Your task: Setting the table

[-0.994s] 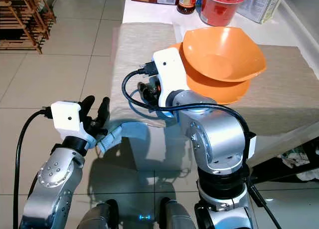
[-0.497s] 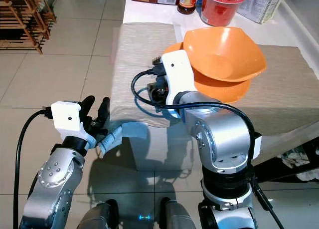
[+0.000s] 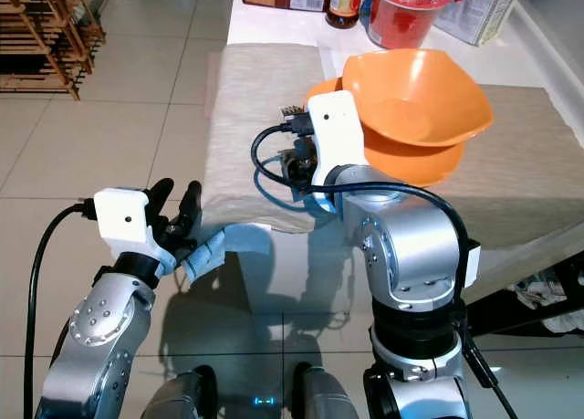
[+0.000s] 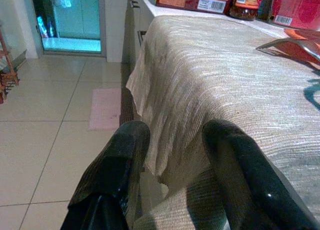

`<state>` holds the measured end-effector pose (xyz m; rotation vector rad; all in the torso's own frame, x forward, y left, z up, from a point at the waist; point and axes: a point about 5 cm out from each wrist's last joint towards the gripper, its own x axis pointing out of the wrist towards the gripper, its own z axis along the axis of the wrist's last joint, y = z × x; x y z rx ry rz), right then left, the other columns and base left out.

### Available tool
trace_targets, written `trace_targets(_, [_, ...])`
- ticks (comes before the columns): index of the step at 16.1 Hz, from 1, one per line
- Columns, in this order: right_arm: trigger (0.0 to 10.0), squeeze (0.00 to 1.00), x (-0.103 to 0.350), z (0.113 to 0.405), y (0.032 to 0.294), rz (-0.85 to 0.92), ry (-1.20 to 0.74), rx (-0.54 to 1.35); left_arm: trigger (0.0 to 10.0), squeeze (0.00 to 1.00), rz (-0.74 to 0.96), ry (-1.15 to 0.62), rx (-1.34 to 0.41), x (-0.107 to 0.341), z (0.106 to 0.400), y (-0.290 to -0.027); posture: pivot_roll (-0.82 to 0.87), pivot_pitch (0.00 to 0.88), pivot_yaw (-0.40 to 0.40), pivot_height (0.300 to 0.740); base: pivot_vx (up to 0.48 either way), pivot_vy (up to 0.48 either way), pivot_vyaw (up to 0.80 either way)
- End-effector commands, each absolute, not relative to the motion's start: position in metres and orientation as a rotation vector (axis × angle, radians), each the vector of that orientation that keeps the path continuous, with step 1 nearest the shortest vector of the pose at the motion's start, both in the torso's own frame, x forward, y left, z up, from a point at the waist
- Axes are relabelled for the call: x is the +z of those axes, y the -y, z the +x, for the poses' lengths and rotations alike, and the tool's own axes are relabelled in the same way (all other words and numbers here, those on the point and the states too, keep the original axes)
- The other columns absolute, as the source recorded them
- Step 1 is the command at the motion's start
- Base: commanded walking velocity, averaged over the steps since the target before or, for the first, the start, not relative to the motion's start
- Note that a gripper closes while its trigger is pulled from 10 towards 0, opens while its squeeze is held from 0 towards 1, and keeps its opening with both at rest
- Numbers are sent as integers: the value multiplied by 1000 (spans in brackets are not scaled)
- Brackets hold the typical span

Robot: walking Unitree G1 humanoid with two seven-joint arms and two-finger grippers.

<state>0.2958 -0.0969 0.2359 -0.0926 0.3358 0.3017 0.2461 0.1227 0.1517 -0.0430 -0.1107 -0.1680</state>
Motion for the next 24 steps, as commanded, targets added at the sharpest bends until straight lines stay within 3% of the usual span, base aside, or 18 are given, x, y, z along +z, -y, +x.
trace_targets(1, [10000, 0, 236, 300, 107, -86, -338, 234, 10000, 0, -44, 107, -171, 153, 243, -121, -116, 239, -24, 740, 0, 0, 0])
trace_targets(10, [10000, 0, 212, 311, 80, -54, -412, 333, 10000, 0, -48, 103, -167, 153, 241, -120, -104, 248, -26, 740, 0, 0, 0])
trace_targets(12, [0, 0, 208, 312, 85, -69, -442, 290, 10000, 0, -49, 100, -162, 152, 240, -121, -106, 249, -25, 740, 0, 0, 0])
trace_targets(24, [0, 0, 203, 311, 87, 32, -498, 301, 10000, 0, -48, 99, -171, 153, 241, -119, -110, 246, -25, 740, 0, 0, 0])
